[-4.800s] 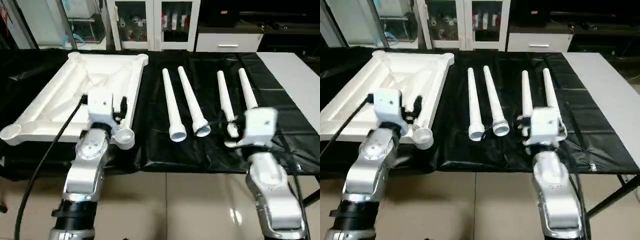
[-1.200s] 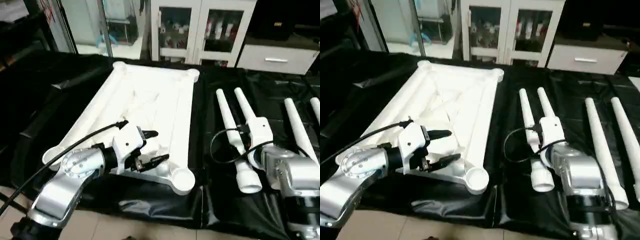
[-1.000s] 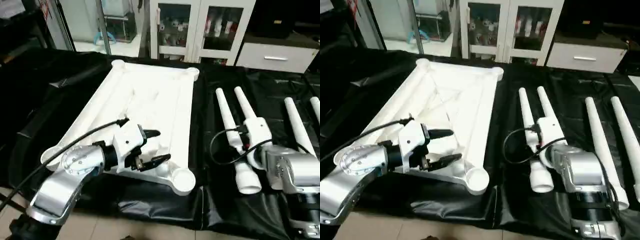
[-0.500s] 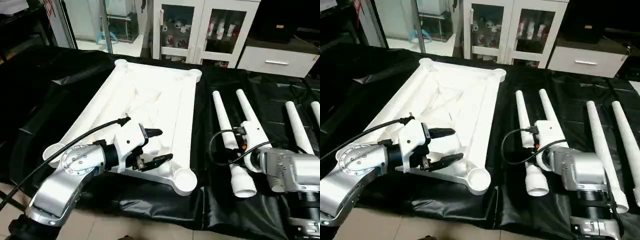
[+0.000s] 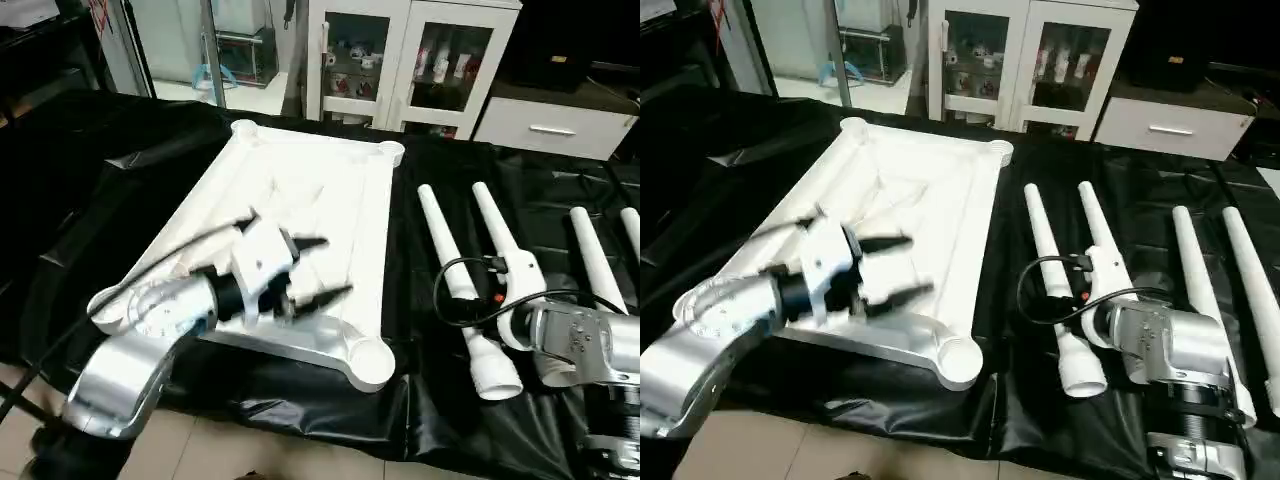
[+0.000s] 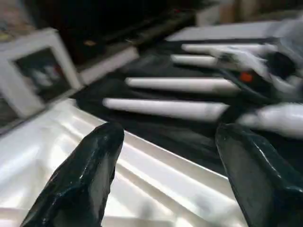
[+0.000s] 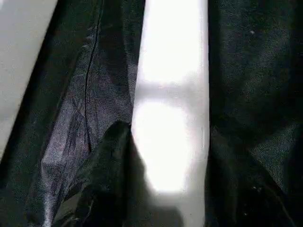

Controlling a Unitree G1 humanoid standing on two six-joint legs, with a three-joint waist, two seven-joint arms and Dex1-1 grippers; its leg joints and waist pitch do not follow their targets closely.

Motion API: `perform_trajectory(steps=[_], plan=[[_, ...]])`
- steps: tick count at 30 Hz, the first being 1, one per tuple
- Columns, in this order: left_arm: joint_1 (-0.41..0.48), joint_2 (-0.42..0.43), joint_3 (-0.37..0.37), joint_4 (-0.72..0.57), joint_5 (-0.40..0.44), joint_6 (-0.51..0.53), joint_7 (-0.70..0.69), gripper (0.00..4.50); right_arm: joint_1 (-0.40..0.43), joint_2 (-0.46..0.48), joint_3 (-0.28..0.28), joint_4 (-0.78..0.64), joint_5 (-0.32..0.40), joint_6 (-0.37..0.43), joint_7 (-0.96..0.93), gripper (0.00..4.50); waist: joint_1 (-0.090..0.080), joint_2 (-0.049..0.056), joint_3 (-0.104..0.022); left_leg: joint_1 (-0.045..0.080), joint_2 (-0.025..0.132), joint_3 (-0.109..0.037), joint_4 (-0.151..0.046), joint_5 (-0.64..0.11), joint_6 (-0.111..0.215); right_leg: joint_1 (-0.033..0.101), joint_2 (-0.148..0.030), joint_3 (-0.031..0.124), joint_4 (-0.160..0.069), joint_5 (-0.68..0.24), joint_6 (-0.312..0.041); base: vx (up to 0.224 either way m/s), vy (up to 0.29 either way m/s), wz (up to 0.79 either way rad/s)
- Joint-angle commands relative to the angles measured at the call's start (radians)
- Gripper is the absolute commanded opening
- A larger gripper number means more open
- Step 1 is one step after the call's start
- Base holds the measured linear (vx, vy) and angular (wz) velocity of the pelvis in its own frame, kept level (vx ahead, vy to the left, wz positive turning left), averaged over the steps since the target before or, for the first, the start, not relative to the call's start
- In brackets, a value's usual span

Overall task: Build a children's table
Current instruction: Pick table leg

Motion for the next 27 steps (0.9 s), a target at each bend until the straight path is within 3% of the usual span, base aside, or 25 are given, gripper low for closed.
perform_trajectory(steps=[1,4,5,8,9,10,13,14,16,17,18,19,23,27], plan=[[-0.017,-0.008,0.018,0.023,0.019,0.012,0.038,3.67,0.014,-0.002,-0.028,-0.015,0.013,0.022,-0.015,1.83,-0.001,-0.004,-0.049,0.012,0.103,-0.033,-0.092,-0.175,-0.035,0.035,-0.098,0.046,-0.082,-0.138,-0.223,0.0,0.0,0.0],[-0.058,-0.08,0.081,0.073,-0.011,0.049,0.139,3.67,0.028,0.021,-0.1,-0.121,0.047,0.051,-0.029,1.82,0.002,-0.004,-0.053,0.012,0.103,-0.03,-0.088,-0.131,-0.023,0.037,-0.097,0.046,-0.08,-0.088,-0.229,0.0,0.0,0.0],[-0.063,-0.093,0.092,0.076,-0.025,0.063,0.151,3.67,0.032,0.028,-0.116,-0.144,0.056,0.047,-0.031,1.81,0.002,-0.005,-0.053,0.007,0.103,-0.033,-0.089,-0.114,-0.013,0.042,-0.099,0.045,-0.078,-0.069,-0.233,0.0,0.0,0.0],[-0.076,-0.121,0.114,0.078,-0.06,0.096,0.168,3.98,0.032,0.05,-0.164,-0.193,0.089,0.033,-0.033,1.8,0.004,-0.004,-0.052,0.008,0.104,-0.033,-0.089,-0.107,-0.003,0.039,-0.1,0.043,-0.079,-0.074,-0.242,0.0,0.0,0.0],[-0.111,-0.163,0.141,0.075,-0.139,0.157,0.172,3.98,0.0,0.084,-0.248,-0.276,0.184,0.007,-0.01,1.8,0.005,-0.002,-0.053,0.011,0.103,-0.031,-0.087,-0.111,-0.002,0.038,-0.102,0.045,-0.077,-0.073,-0.248,0.0,0.0,0.0],[-0.132,-0.181,0.149,0.074,-0.164,0.178,0.177,4.28,-0.023,0.099,-0.286,-0.308,0.239,0.005,0.005,1.8,0.006,-0.002,-0.052,0.01,0.105,-0.031,-0.087,-0.117,0.002,0.037,-0.104,0.045,-0.078,-0.075,-0.253,0.0,0.0,0.0],[-0.224,-0.247,0.172,0.116,-0.217,0.241,0.21,4.43,-0.085,0.11,-0.323,-0.366,0.385,0.01,0.09,1.8,0.006,-0.01,-0.05,0.011,0.104,-0.03,-0.085,-0.118,0.023,0.038,-0.103,0.043,-0.082,-0.108,-0.26,0.0,0.0,0.0],[-0.256,-0.266,0.176,0.132,-0.247,0.276,0.204,4.47,-0.101,0.112,-0.327,-0.374,0.424,0.007,0.122,1.8,0.009,-0.013,-0.049,0.011,0.104,-0.029,-0.084,-0.114,0.031,0.038,-0.104,0.043,-0.084,-0.126,-0.257,0.0,0.0,0.0],[-0.284,-0.281,0.181,0.144,-0.278,0.315,0.195,4.5,-0.114,0.118,-0.333,-0.382,0.457,0.013,0.146,1.8,0.01,-0.009,-0.05,0.009,0.101,-0.027,-0.081,-0.086,0.038,0.037,-0.104,0.043,-0.081,-0.12,-0.257,0.0,0.0,0.0],[-0.33,-0.303,0.184,0.175,-0.291,0.326,0.196,4.5,-0.129,0.118,-0.325,-0.382,0.481,0.014,0.178,1.8,0.008,-0.023,-0.049,0.006,0.102,-0.025,-0.082,-0.067,0.051,0.039,-0.1,0.041,-0.084,-0.105,-0.254,0.0,0.0,0.0],[-0.391,-0.327,0.19,0.216,-0.314,0.357,0.198,4.5,-0.146,0.116,-0.313,-0.381,0.503,0.025,0.209,1.8,0.011,-0.023,-0.052,0.005,0.102,-0.026,-0.081,-0.05,0.055,0.041,-0.102,0.041,-0.081,-0.094,-0.254,0.0,0.0,0.0],[-0.42,-0.339,0.197,0.231,-0.333,0.362,0.196,4.5,-0.153,0.113,-0.299,-0.38,0.503,0.026,0.221,1.8,0.015,-0.016,-0.055,0.009,0.1,-0.025,-0.078,-0.029,0.057,0.037,-0.102,0.039,-0.079,-0.082,-0.258,0.0,0.0,0.0],[-0.507,-0.384,0.255,0.271,-0.433,0.412,0.211,4.5,-0.168,0.109,-0.264,-0.389,0.509,0.031,0.226,1.8,0.018,-0.026,-0.058,0.008,0.103,-0.026,-0.075,0.02,0.063,0.041,-0.105,0.035,-0.069,0.004,-0.289,0.0,0.0,0.0],[-0.53,-0.391,0.273,0.281,-0.476,0.469,0.21,4.5,-0.17,0.096,-0.243,-0.398,0.539,0.029,0.223,1.8,0.021,-0.029,-0.057,0.006,0.102,-0.023,-0.072,0.044,0.086,0.044,-0.107,0.037,-0.07,0.02,-0.286,0.0,0.0,0.0]])
